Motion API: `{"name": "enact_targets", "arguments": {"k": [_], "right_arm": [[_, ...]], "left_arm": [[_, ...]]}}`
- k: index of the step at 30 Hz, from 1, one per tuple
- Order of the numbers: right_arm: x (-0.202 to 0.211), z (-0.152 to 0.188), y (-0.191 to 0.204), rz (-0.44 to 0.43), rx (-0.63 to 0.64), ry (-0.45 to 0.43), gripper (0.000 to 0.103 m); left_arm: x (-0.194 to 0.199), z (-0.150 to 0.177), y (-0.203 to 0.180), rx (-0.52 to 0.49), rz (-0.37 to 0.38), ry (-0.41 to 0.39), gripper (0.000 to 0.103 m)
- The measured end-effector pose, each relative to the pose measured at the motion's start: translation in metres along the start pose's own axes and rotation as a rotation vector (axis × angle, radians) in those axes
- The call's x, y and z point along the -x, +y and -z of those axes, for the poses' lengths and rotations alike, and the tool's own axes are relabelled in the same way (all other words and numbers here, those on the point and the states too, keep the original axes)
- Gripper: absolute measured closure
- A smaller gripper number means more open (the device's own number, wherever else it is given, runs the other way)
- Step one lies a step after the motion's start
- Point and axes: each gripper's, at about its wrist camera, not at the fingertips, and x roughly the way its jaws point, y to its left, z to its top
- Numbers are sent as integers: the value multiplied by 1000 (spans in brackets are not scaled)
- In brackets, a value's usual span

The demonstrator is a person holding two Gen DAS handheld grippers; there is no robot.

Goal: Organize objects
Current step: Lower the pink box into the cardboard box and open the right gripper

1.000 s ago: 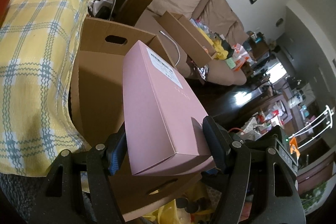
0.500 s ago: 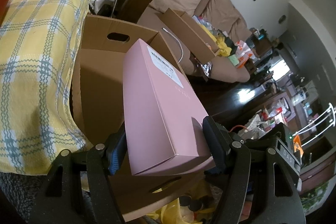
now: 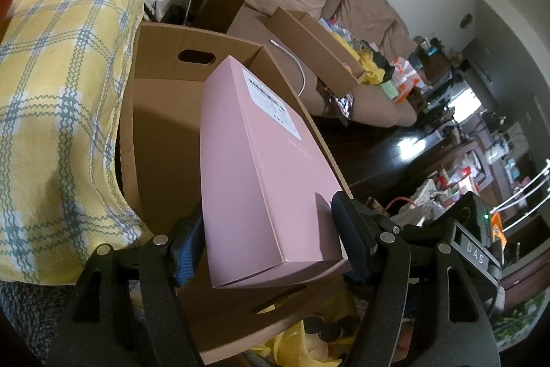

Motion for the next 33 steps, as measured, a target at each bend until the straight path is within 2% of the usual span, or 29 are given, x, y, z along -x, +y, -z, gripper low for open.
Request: {"name": "enact_targets", "arguments": {"k": [15,20,27,29,32,33], "right_arm": [[-2,2,0,18,3,-2,46],[0,1,2,51,28,-9,48],[1,-1,2,66,34,-10,48],[2,-1,3,75,40,-15,49],[1,-2,8,73,72,-9,73],[0,-1,8,75,76,-7,78]], "left_arm": [[-4,2,5,20,5,19,34],[-10,6,9,47,-1,52,29],[-11,11,9,38,-12,59,28],[-11,11,7,33,-15,68,25],[-13,16,-2,-19,-34,97,25],[-12,19,-6,-38,-40,92,25]]}}
